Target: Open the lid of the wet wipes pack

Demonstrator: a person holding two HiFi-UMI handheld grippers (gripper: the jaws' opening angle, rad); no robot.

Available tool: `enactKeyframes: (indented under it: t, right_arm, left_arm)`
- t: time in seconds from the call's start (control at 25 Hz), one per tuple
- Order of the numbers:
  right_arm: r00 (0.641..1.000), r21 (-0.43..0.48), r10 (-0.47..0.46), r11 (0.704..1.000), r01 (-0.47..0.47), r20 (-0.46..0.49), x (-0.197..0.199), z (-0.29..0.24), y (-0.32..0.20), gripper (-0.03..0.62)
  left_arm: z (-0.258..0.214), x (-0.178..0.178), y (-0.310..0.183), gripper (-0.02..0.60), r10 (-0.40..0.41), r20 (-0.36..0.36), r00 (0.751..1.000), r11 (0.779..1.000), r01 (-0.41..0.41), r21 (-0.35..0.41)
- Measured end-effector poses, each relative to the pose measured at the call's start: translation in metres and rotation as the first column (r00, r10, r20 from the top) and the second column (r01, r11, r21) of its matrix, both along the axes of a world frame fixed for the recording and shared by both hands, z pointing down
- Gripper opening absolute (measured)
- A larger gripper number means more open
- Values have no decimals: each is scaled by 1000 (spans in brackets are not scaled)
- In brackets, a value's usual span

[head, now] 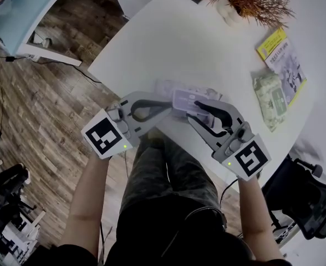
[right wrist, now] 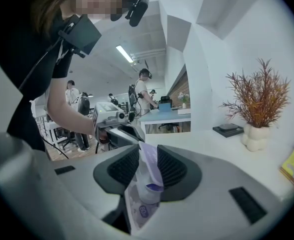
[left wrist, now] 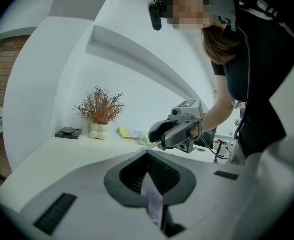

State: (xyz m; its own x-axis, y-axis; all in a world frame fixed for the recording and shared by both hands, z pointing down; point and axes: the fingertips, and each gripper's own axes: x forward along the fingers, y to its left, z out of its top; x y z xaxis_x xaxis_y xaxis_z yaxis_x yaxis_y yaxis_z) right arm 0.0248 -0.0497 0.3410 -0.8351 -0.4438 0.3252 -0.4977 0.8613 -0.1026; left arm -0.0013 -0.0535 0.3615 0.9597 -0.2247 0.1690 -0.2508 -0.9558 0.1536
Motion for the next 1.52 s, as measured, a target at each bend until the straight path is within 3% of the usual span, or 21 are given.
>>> enactKeyframes:
  t: [0.28,0.52,0.68,1.0,1.52]
  right_arm:
    - [1000,48,28,998,-28,0,11,-9,2,129]
    - [988,138,151,979,-153,28,39,-22,-1,127]
    - [983,159,177,970,-184,58,45,-28,1,52]
    - [981,135,194,973,-189,-25,46,-4,-1,20]
    - [973,114,227,968,-222,-35,45,7,-24,20]
  left_arm:
    - [-7,0,-7,12,-19,-31,999,1000,19,-19]
    - [-11,3,-14,12,-52,-51,997,998,50,-32]
    - [-13,2,-18,12,-73,-51,996,997,71,-32]
    - [-15,4,-25,12,-111,-58,992,994,109,-30]
    - [-7,-1,-40,12,-126,-51,991,991,124,-42]
